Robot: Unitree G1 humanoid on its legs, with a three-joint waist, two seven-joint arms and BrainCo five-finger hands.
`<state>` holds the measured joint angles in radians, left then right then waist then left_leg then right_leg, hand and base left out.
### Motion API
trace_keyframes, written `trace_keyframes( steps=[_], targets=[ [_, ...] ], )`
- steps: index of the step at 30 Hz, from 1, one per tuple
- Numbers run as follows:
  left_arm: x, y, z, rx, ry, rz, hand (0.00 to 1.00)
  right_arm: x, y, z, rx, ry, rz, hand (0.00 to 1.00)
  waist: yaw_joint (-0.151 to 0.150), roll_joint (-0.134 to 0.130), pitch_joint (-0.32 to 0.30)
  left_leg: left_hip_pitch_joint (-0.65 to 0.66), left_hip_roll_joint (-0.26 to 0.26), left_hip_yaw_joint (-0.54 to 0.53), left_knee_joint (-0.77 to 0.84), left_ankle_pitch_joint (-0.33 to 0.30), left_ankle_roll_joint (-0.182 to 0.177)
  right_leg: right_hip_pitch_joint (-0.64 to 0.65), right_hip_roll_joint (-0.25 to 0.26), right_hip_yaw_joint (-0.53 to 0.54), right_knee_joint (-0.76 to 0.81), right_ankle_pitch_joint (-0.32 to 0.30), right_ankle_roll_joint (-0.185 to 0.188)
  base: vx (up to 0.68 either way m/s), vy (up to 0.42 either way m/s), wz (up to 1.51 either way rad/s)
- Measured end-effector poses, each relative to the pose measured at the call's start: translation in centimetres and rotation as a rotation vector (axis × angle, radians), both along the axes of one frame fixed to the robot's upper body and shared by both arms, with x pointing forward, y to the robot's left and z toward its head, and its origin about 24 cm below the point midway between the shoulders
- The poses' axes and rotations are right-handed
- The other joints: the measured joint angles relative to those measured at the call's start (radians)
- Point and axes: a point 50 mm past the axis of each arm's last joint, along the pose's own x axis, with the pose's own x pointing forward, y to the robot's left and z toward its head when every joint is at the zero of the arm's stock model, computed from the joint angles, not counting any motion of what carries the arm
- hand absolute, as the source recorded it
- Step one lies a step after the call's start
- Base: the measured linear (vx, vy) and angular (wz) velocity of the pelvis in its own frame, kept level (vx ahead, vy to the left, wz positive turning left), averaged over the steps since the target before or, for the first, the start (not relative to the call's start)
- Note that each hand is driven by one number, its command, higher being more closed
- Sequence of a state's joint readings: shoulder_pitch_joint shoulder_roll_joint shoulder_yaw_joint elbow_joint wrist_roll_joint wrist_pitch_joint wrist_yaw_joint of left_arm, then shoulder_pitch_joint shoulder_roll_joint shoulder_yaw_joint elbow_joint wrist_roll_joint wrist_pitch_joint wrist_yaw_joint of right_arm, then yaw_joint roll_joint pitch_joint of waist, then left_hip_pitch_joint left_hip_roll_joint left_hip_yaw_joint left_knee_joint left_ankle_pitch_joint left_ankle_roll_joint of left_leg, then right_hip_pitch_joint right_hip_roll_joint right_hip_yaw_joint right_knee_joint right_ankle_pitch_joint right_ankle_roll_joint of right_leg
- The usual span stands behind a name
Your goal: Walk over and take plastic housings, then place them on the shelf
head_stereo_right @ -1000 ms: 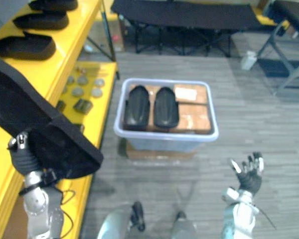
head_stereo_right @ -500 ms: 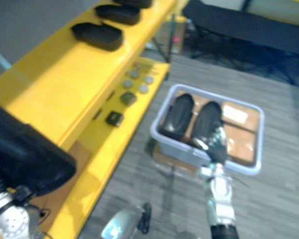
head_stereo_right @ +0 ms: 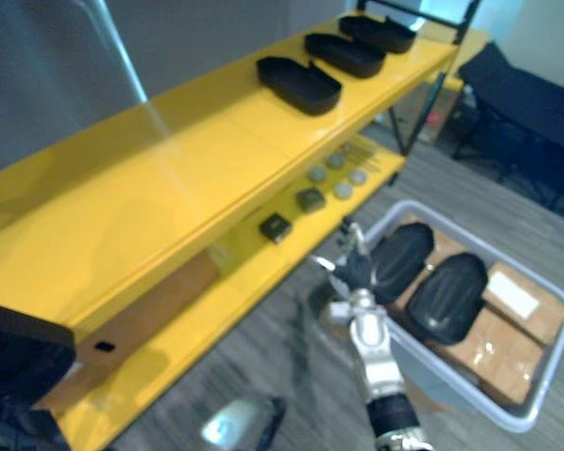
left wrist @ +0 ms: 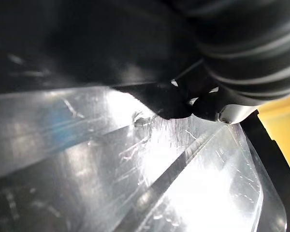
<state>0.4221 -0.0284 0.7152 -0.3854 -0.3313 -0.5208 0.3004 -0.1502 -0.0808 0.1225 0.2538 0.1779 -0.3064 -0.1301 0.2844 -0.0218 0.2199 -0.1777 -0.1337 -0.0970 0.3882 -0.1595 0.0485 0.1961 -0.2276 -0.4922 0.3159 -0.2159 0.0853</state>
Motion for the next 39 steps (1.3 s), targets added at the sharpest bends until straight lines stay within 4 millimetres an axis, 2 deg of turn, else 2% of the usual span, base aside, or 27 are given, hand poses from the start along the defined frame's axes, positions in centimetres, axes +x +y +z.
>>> trace_keyframes(
  steps=[3,4,6,8,11,12,14,16,17,18,20,22,23,26,27,29,31,32,34,36,37,38,39],
  targets=[
    [0.9,-0.5,-0.3,-0.025,-0.017,-0.054,1.00,-0.7,-1.0,-0.8,-0.007,0.028,-0.034,0.00,-0.025,0.001,-0.003,-0.031,-0.003,-0.009,0.019,0.002,-0.005,0.019,0.022,-0.032,-0.044,0.000,0.001,-0.03,-0.023,0.16],
    [1.6,-0.8,-0.2,-0.024,-0.033,-0.089,1.00,-1.1,-1.8,-1.1,-0.011,0.039,-0.062,0.00,-0.028,0.006,-0.002,-0.064,0.011,0.008,0.042,-0.023,-0.004,0.024,0.034,-0.061,-0.073,0.001,0.002,-0.07,-0.013,0.33],
    [2.8,-1.1,-0.5,-0.042,-0.049,-0.142,1.00,-1.8,-2.6,-1.9,-0.009,0.072,-0.116,0.00,-0.039,0.014,0.004,-0.094,0.064,0.091,0.067,-0.029,-0.003,0.035,0.047,-0.093,-0.095,0.004,0.006,-0.03,0.007,0.54],
    [4.1,-1.7,-1.2,-0.073,-0.038,-0.195,1.00,-2.7,-3.4,-2.7,-0.010,0.106,-0.158,0.00,-0.062,0.019,0.006,-0.095,0.074,0.102,0.072,-0.029,-0.003,0.037,0.043,-0.102,-0.050,0.003,0.007,0.01,0.060,0.60],
    [5.3,-2.5,-1.9,-0.108,-0.017,-0.251,1.00,-3.6,-4.0,-3.1,0.002,0.113,-0.187,0.00,-0.066,0.015,0.010,-0.058,0.052,0.085,0.050,-0.028,-0.003,0.030,0.012,-0.054,0.033,0.003,0.005,0.05,0.100,0.23],
    [5.5,-2.7,-2.0,-0.117,-0.011,-0.256,1.00,-4.1,-4.0,-3.0,0.006,0.097,-0.192,0.00,-0.077,0.003,0.004,-0.041,0.038,0.079,0.028,-0.019,0.003,0.027,-0.002,-0.034,0.056,0.005,0.004,0.07,0.044,0.21],
    [5.6,-2.8,-2.0,-0.120,-0.016,-0.261,1.00,-4.5,-4.0,-2.8,0.009,0.069,-0.183,0.00,-0.083,-0.004,-0.002,-0.027,0.030,0.072,-0.006,0.002,0.001,0.006,-0.006,0.020,0.082,0.021,0.006,0.08,0.018,0.18],
    [6.1,-3.0,-1.8,-0.117,-0.023,-0.282,1.00,-5.1,-4.4,-2.5,0.010,0.041,-0.196,0.00,-0.103,-0.007,-0.002,-0.015,0.017,0.035,-0.043,0.034,0.009,-0.020,0.001,0.079,0.118,0.039,-0.002,0.09,-0.020,0.47],
    [6.8,-3.4,-1.5,-0.110,-0.034,-0.315,1.00,-5.4,-4.8,-2.6,0.007,0.039,-0.206,0.00,-0.119,-0.005,-0.001,-0.007,0.012,0.008,-0.069,0.055,0.015,-0.037,0.004,0.114,0.149,0.024,-0.007,0.07,-0.079,0.71],
    [7.3,-3.8,-1.4,-0.109,-0.037,-0.345,1.00,-5.6,-5.1,-2.6,0.002,0.041,-0.210,0.00,-0.131,0.001,0.001,0.005,0.011,-0.018,-0.084,0.068,0.011,-0.040,0.011,0.127,0.154,-0.025,-0.010,0.04,-0.090,0.65],
    [7.7,-4.1,-1.4,-0.109,-0.032,-0.367,1.00,-5.7,-5.1,-2.7,-0.004,0.038,-0.206,0.00,-0.135,0.001,0.001,0.017,0.012,-0.031,-0.090,0.072,0.007,-0.055,0.017,0.145,0.142,-0.065,-0.017,0.00,-0.107,0.31],
    [8.0,-4.4,-1.5,-0.120,-0.025,-0.382,1.00,-5.7,-5.0,-2.4,-0.030,0.019,-0.181,0.00,-0.136,0.000,0.001,0.017,0.014,-0.029,-0.077,0.071,0.000,-0.079,0.019,0.149,0.081,-0.063,-0.033,-0.04,-0.157,0.04],
    [8.0,-4.6,-1.7,-0.123,-0.019,-0.387,1.00,-5.7,-4.9,-2.3,-0.035,0.011,-0.165,0.00,-0.137,0.001,0.002,0.004,0.012,-0.020,-0.062,0.063,-0.013,-0.086,0.023,0.151,0.048,-0.047,-0.028,-0.08,-0.178,-0.12],
    [7.6,-4.7,-2.0,-0.105,0.021,-0.372,1.00,-5.5,-5.0,-2.0,-0.046,-0.002,-0.138,0.00,-0.135,0.026,0.000,-0.036,0.065,0.015,-0.028,0.042,-0.044,-0.068,0.073,0.164,-0.054,-0.041,-0.003,-0.09,-0.139,-0.37],
    [7.4,-4.7,-2.1,-0.104,0.030,-0.364,1.00,-5.3,-4.9,-1.8,-0.046,-0.010,-0.134,0.00,-0.140,0.038,0.008,-0.034,0.088,0.040,-0.027,0.037,-0.044,-0.063,0.082,0.165,-0.066,-0.037,0.002,-0.11,-0.136,-0.29],
    [7.5,-4.9,-1.9,-0.072,0.046,-0.364,1.00,-5.4,-5.0,-1.7,-0.049,-0.021,-0.140,0.00,-0.164,0.040,0.007,-0.033,0.120,0.094,-0.010,0.035,-0.046,-0.055,0.086,0.158,-0.065,-0.038,0.001,-0.05,-0.055,0.04],
    [7.3,-5.0,-1.2,-0.019,0.048,-0.362,1.00,-5.2,-5.2,-1.3,-0.058,-0.046,-0.147,0.00,-0.162,0.045,0.004,-0.035,0.131,0.112,0.020,0.013,-0.049,-0.053,0.088,0.167,-0.062,-0.040,-0.001,0.06,0.134,-0.05],
    [5.7,-4.1,1.2,0.131,0.034,-0.313,1.00,-4.3,-5.2,-0.2,-0.051,-0.100,-0.187,0.00,-0.149,0.019,0.008,-0.051,0.101,0.135,0.140,-0.096,-0.022,-0.059,0.029,0.161,0.056,-0.147,-0.039,0.24,0.334,-0.04],
    [5.5,-3.9,1.8,0.153,0.019,-0.310,1.00,-4.2,-5.3,0.0,-0.047,-0.105,-0.208,0.00,-0.131,0.019,0.005,-0.067,0.100,0.132,0.191,-0.125,-0.006,-0.098,0.007,0.162,0.177,-0.127,-0.024,0.27,0.271,0.14],
    [5.4,-3.9,2.6,0.195,0.012,-0.318,1.00,-3.8,-5.2,0.4,-0.054,-0.122,-0.204,0.00,-0.130,0.007,0.006,-0.067,0.082,0.118,0.199,-0.136,0.006,-0.122,-0.005,0.164,0.242,-0.113,-0.020,0.17,0.076,0.26],
    [5.4,-3.8,2.8,0.208,0.011,-0.318,1.00,-3.7,-5.3,0.6,-0.059,-0.130,-0.207,0.00,-0.134,0.011,0.010,-0.059,0.071,0.100,0.198,-0.156,0.018,-0.141,-0.010,0.169,0.302,-0.091,-0.023,0.18,0.069,0.35],
    [5.5,-3.6,3.5,0.248,0.000,-0.327,1.00,-3.5,-6.3,1.0,-0.074,-0.147,-0.248,0.00,-0.149,0.030,0.034,-0.020,0.069,0.071,0.189,-0.162,0.031,-0.232,-0.024,0.208,0.499,-0.090,-0.098,0.15,0.049,0.50],
    [6.0,-3.5,4.2,0.277,-0.019,-0.348,1.00,-3.8,-8.2,1.5,-0.098,-0.157,-0.321,0.00,-0.164,0.051,0.027,0.013,0.077,0.027,0.159,-0.158,0.027,-0.289,0.038,0.280,0.443,-0.146,-0.081,0.19,0.022,0.80]
  ],
)
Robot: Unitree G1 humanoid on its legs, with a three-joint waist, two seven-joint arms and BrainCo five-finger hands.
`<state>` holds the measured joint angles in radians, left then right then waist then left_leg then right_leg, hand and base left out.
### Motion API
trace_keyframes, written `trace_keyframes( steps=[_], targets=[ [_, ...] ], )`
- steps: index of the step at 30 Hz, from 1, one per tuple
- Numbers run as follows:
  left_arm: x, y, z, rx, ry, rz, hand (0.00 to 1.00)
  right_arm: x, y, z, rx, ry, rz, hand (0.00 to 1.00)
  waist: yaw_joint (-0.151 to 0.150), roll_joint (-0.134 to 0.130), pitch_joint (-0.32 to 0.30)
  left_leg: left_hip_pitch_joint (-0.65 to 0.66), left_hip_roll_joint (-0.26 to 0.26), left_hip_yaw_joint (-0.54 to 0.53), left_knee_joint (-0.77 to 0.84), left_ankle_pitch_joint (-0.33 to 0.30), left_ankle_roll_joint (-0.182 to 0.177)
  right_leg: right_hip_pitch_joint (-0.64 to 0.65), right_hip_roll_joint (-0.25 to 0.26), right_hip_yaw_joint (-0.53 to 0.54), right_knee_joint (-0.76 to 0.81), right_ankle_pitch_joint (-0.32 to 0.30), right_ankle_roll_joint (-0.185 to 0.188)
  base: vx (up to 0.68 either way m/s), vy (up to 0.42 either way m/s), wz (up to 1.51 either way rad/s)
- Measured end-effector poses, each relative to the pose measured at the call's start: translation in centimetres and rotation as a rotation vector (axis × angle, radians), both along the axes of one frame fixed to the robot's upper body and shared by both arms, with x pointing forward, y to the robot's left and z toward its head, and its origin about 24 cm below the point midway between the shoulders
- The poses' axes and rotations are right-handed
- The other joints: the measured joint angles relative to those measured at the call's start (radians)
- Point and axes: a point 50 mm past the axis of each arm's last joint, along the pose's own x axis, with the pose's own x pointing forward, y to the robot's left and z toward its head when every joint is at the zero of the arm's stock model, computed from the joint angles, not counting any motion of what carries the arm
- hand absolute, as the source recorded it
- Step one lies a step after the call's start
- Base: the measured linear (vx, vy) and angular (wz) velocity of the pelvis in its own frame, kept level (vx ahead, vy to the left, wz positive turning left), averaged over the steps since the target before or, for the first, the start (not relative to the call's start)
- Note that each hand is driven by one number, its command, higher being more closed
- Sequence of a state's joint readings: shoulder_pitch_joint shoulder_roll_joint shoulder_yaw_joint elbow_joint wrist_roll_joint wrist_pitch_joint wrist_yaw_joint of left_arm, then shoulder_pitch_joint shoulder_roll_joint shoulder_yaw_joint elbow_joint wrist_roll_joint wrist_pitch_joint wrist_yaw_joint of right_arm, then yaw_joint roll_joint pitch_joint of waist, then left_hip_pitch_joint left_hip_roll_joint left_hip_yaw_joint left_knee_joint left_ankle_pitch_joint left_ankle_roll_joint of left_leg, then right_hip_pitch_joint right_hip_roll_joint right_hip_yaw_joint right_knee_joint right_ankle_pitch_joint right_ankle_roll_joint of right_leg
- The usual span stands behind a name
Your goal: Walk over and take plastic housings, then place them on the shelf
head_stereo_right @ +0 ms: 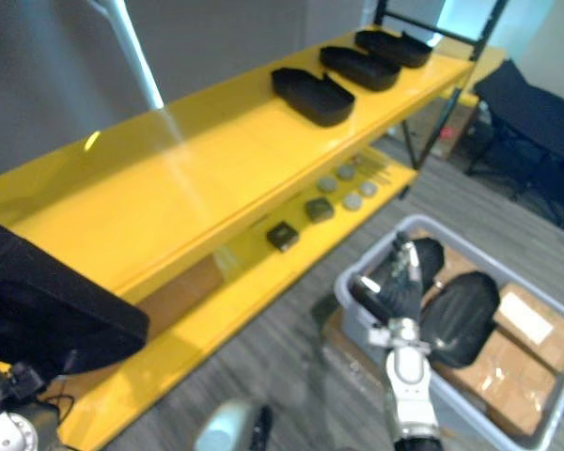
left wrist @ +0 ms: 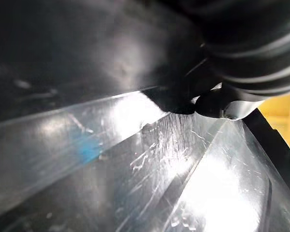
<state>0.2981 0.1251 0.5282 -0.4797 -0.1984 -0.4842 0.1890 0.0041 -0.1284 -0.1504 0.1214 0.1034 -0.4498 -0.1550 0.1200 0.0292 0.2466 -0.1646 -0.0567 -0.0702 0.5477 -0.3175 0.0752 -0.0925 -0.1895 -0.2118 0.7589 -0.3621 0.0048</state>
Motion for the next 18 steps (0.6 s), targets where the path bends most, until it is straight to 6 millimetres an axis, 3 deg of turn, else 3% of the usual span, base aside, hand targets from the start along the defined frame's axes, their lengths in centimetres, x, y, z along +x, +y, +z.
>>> trace_keyframes(
  steps=[1,3,5,6,8,9,10,12,14,15,18],
  targets=[
    [0.3,0.0,0.5,0.017,-0.021,-0.013,1.00,-0.3,-1.4,0.6,-0.012,-0.017,-0.052,0.00,-0.010,0.016,-0.019,0.004,0.009,-0.035,-0.019,0.003,-0.003,-0.026,0.058,0.070,-0.141,0.005,0.026,0.15,-0.030,0.89],
    [1.2,0.3,1.5,0.033,-0.067,-0.043,1.00,-0.9,-3.7,2.8,-0.073,-0.087,-0.120,0.00,-0.042,0.017,-0.022,0.025,-0.004,-0.101,-0.019,-0.006,-0.012,-0.099,0.095,0.191,-0.256,0.047,0.085,0.19,-0.087,1.14],
    [1.8,0.4,1.6,0.020,-0.070,-0.056,1.00,-1.7,-4.8,4.1,-0.115,-0.129,-0.152,0.00,-0.067,0.006,-0.028,0.054,-0.021,-0.171,-0.013,-0.021,-0.041,-0.135,0.111,0.298,-0.286,0.086,0.106,0.27,-0.183,1.23],
    [2.1,0.1,1.6,0.017,-0.068,-0.077,1.00,-2.3,-5.0,4.5,-0.128,-0.145,-0.163,0.00,-0.077,-0.007,-0.035,0.069,-0.033,-0.219,-0.012,-0.031,-0.058,-0.137,0.102,0.316,-0.283,0.094,0.118,0.35,-0.333,1.40],
    [2.0,-0.8,1.8,0.024,-0.064,-0.130,1.00,-3.3,-4.6,7.0,-0.167,-0.263,-0.157,0.00,-0.059,-0.079,-0.074,0.071,-0.047,-0.256,-0.011,-0.082,-0.105,-0.126,0.042,0.288,-0.310,0.166,0.092,0.41,-0.480,1.31],
    [2.0,-1.0,1.8,0.014,-0.071,-0.144,1.00,-3.4,-4.4,7.8,-0.184,-0.304,-0.149,0.00,-0.050,-0.086,-0.073,0.066,-0.014,-0.217,-0.003,-0.099,-0.111,-0.124,0.032,0.261,-0.306,0.199,0.158,0.30,-0.502,1.09],
    [2.1,-1.5,1.2,-0.020,-0.060,-0.169,1.00,-3.2,-4.4,9.1,-0.212,-0.361,-0.132,0.00,-0.050,-0.047,-0.074,0.038,0.103,-0.128,0.010,-0.098,-0.132,-0.096,0.052,0.171,-0.304,0.181,0.123,0.21,-0.447,1.03],
    [2.5,-2.1,0.8,-0.036,-0.044,-0.205,1.00,-2.6,-4.8,10.5,-0.220,-0.407,-0.121,0.00,-0.054,-0.001,-0.075,0.016,0.210,-0.022,-0.068,-0.034,-0.194,-0.078,0.063,0.097,-0.349,0.185,0.108,0.19,-0.363,1.04],
    [3.2,-2.3,1.1,-0.033,-0.069,-0.218,1.00,-2.2,-5.1,10.6,-0.208,-0.407,-0.146,0.00,-0.055,0.022,-0.072,0.027,0.236,0.026,-0.156,0.037,-0.232,-0.060,0.053,0.058,-0.377,0.193,0.099,0.16,-0.156,0.77],
    [3.8,-2.6,1.4,-0.037,-0.087,-0.235,1.00,-2.0,-5.5,10.2,-0.195,-0.385,-0.165,0.00,-0.055,0.027,-0.073,0.051,0.220,0.024,-0.206,0.065,-0.230,-0.039,0.043,0.040,-0.389,0.196,0.095,0.15,-0.088,0.64],
    [4.5,-2.6,1.5,0.010,-0.062,-0.212,1.00,-2.1,-6.0,10.5,-0.194,-0.403,-0.197,0.00,-0.072,0.012,-0.065,0.113,0.212,0.029,-0.267,0.087,-0.231,0.025,0.034,0.028,-0.417,0.196,0.094,0.15,-0.019,0.35]
  ],
)
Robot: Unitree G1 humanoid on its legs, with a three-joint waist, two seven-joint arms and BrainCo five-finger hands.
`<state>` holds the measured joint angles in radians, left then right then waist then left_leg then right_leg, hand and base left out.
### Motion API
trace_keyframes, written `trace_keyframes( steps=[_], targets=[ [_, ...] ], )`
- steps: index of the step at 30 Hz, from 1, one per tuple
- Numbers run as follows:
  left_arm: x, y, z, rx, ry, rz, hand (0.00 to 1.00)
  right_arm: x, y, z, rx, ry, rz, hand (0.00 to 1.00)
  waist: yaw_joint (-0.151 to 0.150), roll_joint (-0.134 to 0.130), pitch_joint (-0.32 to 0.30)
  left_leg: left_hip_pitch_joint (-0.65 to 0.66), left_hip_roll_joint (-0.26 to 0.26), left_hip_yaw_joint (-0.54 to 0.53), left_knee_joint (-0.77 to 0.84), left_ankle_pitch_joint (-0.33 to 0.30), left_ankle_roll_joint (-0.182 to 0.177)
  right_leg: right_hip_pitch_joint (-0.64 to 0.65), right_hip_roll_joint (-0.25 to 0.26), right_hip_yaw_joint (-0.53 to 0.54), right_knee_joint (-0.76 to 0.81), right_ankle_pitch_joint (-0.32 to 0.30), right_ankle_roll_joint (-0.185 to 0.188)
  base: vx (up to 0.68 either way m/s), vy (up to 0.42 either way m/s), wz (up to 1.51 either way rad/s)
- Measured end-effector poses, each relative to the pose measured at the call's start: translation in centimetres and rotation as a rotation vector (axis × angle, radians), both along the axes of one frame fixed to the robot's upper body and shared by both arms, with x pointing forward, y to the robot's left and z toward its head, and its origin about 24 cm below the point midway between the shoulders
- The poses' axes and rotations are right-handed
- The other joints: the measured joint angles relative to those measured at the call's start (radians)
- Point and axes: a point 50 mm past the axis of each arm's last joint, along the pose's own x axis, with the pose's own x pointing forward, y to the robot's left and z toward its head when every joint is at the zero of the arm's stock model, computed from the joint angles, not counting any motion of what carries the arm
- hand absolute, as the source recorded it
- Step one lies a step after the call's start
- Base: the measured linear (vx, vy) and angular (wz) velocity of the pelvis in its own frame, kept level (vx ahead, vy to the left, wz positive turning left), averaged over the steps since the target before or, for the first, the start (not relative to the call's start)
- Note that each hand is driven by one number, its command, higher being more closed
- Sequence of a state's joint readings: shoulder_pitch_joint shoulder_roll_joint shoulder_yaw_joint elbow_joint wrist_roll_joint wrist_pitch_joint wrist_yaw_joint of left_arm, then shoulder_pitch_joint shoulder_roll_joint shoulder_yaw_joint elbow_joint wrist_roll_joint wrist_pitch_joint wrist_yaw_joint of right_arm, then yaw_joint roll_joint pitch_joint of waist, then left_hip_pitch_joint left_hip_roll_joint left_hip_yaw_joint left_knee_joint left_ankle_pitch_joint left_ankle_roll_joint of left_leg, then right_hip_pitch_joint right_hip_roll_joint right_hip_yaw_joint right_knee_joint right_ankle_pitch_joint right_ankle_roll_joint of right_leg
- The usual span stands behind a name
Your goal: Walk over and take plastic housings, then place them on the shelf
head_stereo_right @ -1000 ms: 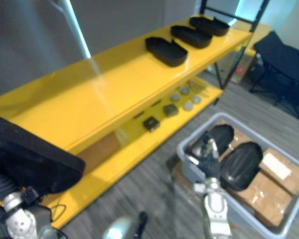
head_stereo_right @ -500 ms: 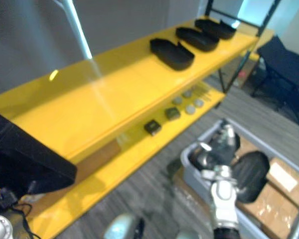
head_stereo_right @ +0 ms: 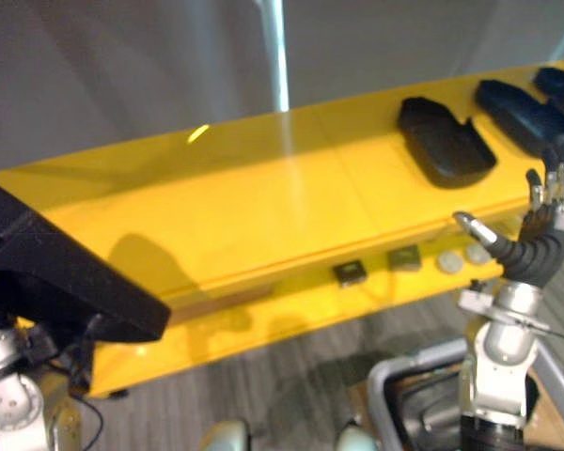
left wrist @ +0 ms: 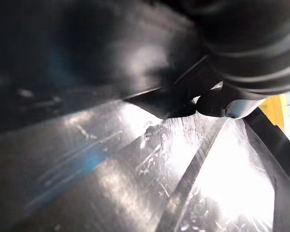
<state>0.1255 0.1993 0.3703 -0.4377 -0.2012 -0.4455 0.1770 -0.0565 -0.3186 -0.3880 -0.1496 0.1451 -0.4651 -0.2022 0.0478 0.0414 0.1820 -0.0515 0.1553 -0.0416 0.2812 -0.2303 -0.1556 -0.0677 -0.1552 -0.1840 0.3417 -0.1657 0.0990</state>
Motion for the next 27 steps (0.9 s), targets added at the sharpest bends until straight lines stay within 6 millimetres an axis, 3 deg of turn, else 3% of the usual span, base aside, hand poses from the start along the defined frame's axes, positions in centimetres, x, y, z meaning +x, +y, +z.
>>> trace_keyframes(
  steps=[4,11,13,14,15,16,17,18,22,24,27],
  targets=[
    [0.5,0.5,-0.4,0.027,0.049,0.027,1.00,-0.1,-0.2,0.5,-0.004,-0.032,-0.011,0.00,-0.003,-0.019,0.009,0.018,-0.007,0.046,-0.006,0.000,0.000,0.004,-0.005,0.015,-0.004,0.001,0.001,0.11,0.032,-0.09],
    [1.0,0.6,0.0,0.129,0.100,0.021,1.00,-1.0,0.1,0.9,-0.028,-0.046,-0.005,0.00,-0.018,-0.019,0.011,0.106,-0.007,0.116,-0.045,0.000,0.000,0.053,-0.016,0.054,-0.006,0.002,0.002,0.09,0.030,-0.11],
    [2.0,0.2,0.8,0.179,0.112,-0.023,1.00,-1.2,0.0,0.5,-0.021,-0.017,-0.004,0.00,-0.033,-0.018,0.012,0.123,-0.004,0.151,-0.053,0.002,0.003,0.044,-0.014,0.061,0.027,0.002,0.003,0.05,-0.002,-0.15],
    [2.7,-0.1,1.1,0.189,0.120,-0.045,1.00,-1.2,-0.1,0.2,-0.018,0.004,0.003,0.00,-0.038,-0.009,0.017,0.146,0.007,0.163,-0.066,0.007,0.010,-0.008,-0.009,0.087,0.126,0.004,-0.001,0.03,-0.020,-0.35],
    [4.6,-0.1,1.4,0.184,0.142,-0.071,1.00,-1.4,-0.1,-0.4,0.003,0.038,0.030,0.00,-0.063,0.015,0.028,0.169,0.029,0.176,-0.067,0.007,0.010,-0.066,0.032,0.142,0.147,-0.065,0.036,0.03,-0.030,-0.34],
    [5.0,-0.1,1.5,0.182,0.149,-0.072,1.00,-1.4,-0.1,-0.5,0.010,0.045,0.039,0.00,-0.065,0.010,0.023,0.173,0.032,0.189,-0.066,0.007,0.010,-0.059,0.041,0.150,0.096,-0.057,0.034,0.05,-0.051,-0.46],
    [6.6,0.6,1.9,0.189,0.195,-0.067,1.00,-1.7,0.4,-1.5,0.053,0.084,0.089,0.00,-0.079,-0.017,0.013,0.182,0.021,0.232,-0.058,0.003,0.004,-0.051,0.060,0.171,-0.075,0.058,0.008,0.11,-0.025,-0.46],
    [8.1,1.0,1.5,0.168,0.265,-0.059,1.00,-2.1,0.6,-2.2,0.073,0.122,0.126,0.00,-0.115,0.006,0.018,0.192,0.049,0.261,-0.051,-0.003,-0.006,-0.030,0.084,0.181,-0.092,0.082,0.001,0.11,-0.015,-0.53],
    [13.3,1.7,0.6,0.154,0.515,-0.052,1.00,-3.3,1.4,-5.8,0.132,0.318,0.194,0.00,-0.183,0.035,0.035,0.246,0.049,0.375,-0.071,0.001,-0.004,-0.041,0.110,0.265,-0.092,0.081,0.001,0.05,-0.008,-0.69],
    [16.0,3.2,-0.2,0.121,0.685,0.011,1.00,-4.2,1.9,-7.3,0.150,0.393,0.202,0.00,-0.240,0.033,0.036,0.276,0.031,0.423,-0.072,0.005,-0.002,-0.043,0.112,0.324,-0.091,0.082,0.002,0.02,0.048,-0.72],
    [17.9,4.3,-0.6,0.039,0.817,0.036,1.00,-5.3,1.6,-8.4,0.179,0.441,0.145,0.00,-0.287,0.030,0.038,0.282,0.010,0.468,-0.063,0.007,0.000,-0.063,0.105,0.377,-0.090,0.087,0.011,0.01,0.066,-0.52]
  ],
)
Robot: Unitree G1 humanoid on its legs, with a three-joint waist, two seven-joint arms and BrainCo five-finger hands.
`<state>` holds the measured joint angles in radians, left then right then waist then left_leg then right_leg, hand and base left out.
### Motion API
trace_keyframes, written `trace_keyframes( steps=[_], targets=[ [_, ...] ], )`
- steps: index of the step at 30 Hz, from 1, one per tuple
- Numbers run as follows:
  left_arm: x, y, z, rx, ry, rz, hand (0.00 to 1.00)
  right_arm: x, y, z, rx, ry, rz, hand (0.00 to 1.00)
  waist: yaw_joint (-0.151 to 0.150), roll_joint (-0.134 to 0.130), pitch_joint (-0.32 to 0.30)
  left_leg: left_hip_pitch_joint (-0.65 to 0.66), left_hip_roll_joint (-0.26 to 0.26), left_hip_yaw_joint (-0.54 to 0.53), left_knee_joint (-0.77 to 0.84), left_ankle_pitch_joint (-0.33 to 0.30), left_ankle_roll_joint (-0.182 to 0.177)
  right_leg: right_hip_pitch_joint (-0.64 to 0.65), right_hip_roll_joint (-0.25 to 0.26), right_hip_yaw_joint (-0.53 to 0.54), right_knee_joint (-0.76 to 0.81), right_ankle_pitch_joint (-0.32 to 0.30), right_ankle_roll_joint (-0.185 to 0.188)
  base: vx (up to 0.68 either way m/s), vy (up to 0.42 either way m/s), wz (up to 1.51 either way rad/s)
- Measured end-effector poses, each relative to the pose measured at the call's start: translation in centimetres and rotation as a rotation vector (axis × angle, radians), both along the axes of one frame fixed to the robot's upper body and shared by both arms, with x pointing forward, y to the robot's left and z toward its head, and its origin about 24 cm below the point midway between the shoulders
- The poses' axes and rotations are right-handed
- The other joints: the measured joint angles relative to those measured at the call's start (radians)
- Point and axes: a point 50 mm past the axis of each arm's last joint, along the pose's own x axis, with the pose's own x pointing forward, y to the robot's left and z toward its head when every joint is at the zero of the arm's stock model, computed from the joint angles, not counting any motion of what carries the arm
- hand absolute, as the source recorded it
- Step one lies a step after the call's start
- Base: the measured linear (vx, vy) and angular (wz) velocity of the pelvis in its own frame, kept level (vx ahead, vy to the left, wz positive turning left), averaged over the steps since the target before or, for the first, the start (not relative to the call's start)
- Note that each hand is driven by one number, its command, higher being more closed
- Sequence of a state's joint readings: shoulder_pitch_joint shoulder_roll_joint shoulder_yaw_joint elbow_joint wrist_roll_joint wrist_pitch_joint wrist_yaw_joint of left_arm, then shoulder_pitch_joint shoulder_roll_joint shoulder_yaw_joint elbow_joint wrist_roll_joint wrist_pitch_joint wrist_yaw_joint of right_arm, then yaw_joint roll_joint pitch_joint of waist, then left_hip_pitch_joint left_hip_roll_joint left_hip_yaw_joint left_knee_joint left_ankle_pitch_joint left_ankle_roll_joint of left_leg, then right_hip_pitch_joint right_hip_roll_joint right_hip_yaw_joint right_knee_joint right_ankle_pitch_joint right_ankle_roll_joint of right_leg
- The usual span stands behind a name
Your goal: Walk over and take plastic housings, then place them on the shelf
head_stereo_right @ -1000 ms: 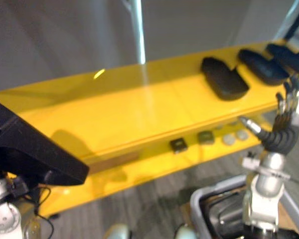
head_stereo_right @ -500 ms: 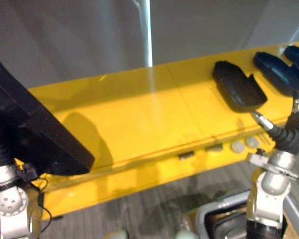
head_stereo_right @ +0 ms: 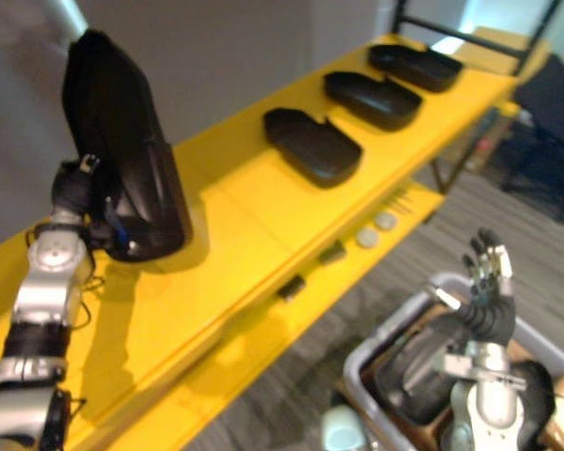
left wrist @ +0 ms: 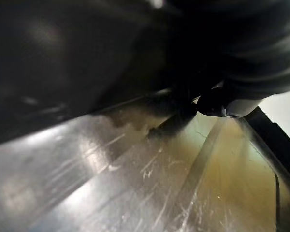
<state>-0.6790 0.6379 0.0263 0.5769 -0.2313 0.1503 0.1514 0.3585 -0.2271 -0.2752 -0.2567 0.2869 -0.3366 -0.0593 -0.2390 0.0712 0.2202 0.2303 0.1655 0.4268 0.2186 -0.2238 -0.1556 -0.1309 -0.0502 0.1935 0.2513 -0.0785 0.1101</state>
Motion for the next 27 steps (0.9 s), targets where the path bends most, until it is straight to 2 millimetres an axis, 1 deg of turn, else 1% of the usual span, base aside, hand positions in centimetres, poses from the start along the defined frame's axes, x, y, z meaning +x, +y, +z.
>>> trace_keyframes(
  steps=[2,3,5,6,7,8,9,10,11,12,13,14,15,17,27],
  targets=[
    [0.4,0.1,0.0,-0.025,0.035,0.007,1.00,-0.2,0.0,-0.3,0.006,0.013,-0.019,0.00,-0.012,-0.001,0.001,0.000,-0.008,0.022,0.001,0.000,0.000,-0.010,-0.001,0.020,-0.002,0.003,0.005,0.01,0.044,-0.36],
    [0.5,0.0,-0.3,-0.050,0.062,0.003,1.00,-0.2,0.1,-0.5,0.015,0.016,-0.027,0.00,-0.031,-0.001,0.002,0.006,-0.012,0.023,0.003,0.003,0.000,-0.008,-0.003,0.026,-0.002,0.003,0.005,0.03,0.025,-0.21],
    [0.5,-0.2,-0.7,-0.080,0.081,0.011,1.00,-0.2,0.4,-0.6,0.019,0.013,-0.021,0.00,-0.037,-0.001,0.002,0.013,-0.014,0.023,0.011,0.006,-0.006,-0.004,-0.004,0.032,-0.002,0.004,0.005,0.03,0.015,-0.16],
    [0.5,-0.1,-0.8,-0.089,0.095,0.028,1.00,-0.1,0.8,-0.6,0.010,0.008,-0.019,0.00,-0.046,-0.009,0.014,0.003,-0.014,0.020,0.065,0.009,-0.009,0.014,-0.016,0.034,-0.007,0.004,0.005,0.00,0.000,0.00],
    [0.5,-0.1,-0.9,-0.091,0.105,0.033,1.00,0.0,0.9,-0.6,0.013,-0.007,-0.018,0.00,-0.047,-0.020,0.023,-0.015,-0.013,0.019,0.104,-0.004,-0.010,0.026,-0.037,0.034,-0.013,0.004,0.005,0.01,0.023,0.08],
    [0.6,-0.1,-0.9,-0.093,0.109,0.034,1.00,-0.1,0.9,-0.6,0.012,-0.011,-0.024,0.00,-0.049,-0.021,0.025,-0.021,-0.014,0.022,0.094,-0.016,0.006,0.028,-0.043,0.032,-0.015,0.004,0.006,-0.05,0.029,0.22],
    [0.7,-0.2,-0.5,-0.094,0.106,0.033,1.00,-0.1,0.7,-0.9,0.004,-0.005,-0.047,0.00,-0.051,-0.007,0.036,-0.022,-0.005,0.021,0.000,-0.009,0.022,0.027,-0.038,0.019,-0.014,0.006,0.008,-0.06,0.049,0.18],
    [0.7,-0.3,-0.4,-0.095,0.105,0.033,1.00,0.0,0.7,-1.0,0.006,0.000,-0.055,0.00,-0.045,-0.002,0.043,-0.016,-0.006,0.019,-0.011,-0.012,0.017,0.026,-0.035,0.020,-0.014,0.006,0.011,-0.07,0.089,0.26],
    [0.7,-0.2,-0.6,-0.098,0.120,0.038,1.00,0.0,0.8,-1.3,0.011,0.007,-0.069,0.00,-0.042,-0.003,0.045,-0.020,-0.017,0.017,-0.030,-0.012,0.017,0.021,-0.044,0.019,-0.016,0.010,0.018,-0.05,0.117,0.25],
    [0.6,-0.1,-1.0,-0.101,0.146,0.050,1.00,-0.1,0.9,-1.4,0.016,0.012,-0.073,0.00,-0.041,-0.010,0.050,-0.019,-0.028,0.014,-0.035,-0.012,0.017,0.021,-0.053,0.009,-0.020,0.016,0.027,-0.05,0.098,0.29],
    [0.4,0.0,-1.3,-0.102,0.156,0.058,1.00,-0.2,1.0,-1.5,0.019,0.017,-0.075,0.00,-0.036,-0.012,0.052,-0.020,-0.031,0.013,-0.034,-0.012,0.017,0.021,-0.057,0.006,-0.020,0.017,0.028,-0.05,0.062,0.17],
    [0.2,0.2,-2.0,-0.103,0.183,0.074,1.00,-0.2,1.1,-1.6,0.024,0.019,-0.077,0.00,-0.025,-0.014,0.054,-0.021,-0.037,0.011,-0.035,-0.012,0.017,0.021,-0.064,0.004,-0.022,0.018,0.030,-0.05,0.039,0.09],
    [-0.1,0.5,-2.7,-0.101,0.210,0.087,1.00,-0.2,1.1,-1.6,0.025,0.018,-0.079,0.00,-0.021,-0.013,0.054,-0.023,-0.040,0.004,-0.035,-0.012,0.017,0.025,-0.070,0.001,-0.028,0.019,0.032,-0.05,0.032,0.10],
    [-0.6,0.7,-3.6,-0.097,0.243,0.101,1.00,-0.2,1.1,-1.6,0.025,0.017,-0.078,0.00,-0.018,-0.013,0.054,-0.027,-0.039,-0.005,-0.035,-0.012,0.017,0.027,-0.072,-0.001,-0.032,0.020,0.032,-0.03,0.008,0.09],
    [-1.1,1.6,-5.0,-0.040,0.389,0.158,1.00,0.0,1.5,-1.6,0.018,0.025,-0.045,0.00,-0.034,-0.007,0.058,-0.038,-0.036,-0.006,-0.033,-0.012,0.017,0.018,-0.073,0.000,-0.036,0.022,0.037,-0.02,-0.005,-0.01]
  ],
)
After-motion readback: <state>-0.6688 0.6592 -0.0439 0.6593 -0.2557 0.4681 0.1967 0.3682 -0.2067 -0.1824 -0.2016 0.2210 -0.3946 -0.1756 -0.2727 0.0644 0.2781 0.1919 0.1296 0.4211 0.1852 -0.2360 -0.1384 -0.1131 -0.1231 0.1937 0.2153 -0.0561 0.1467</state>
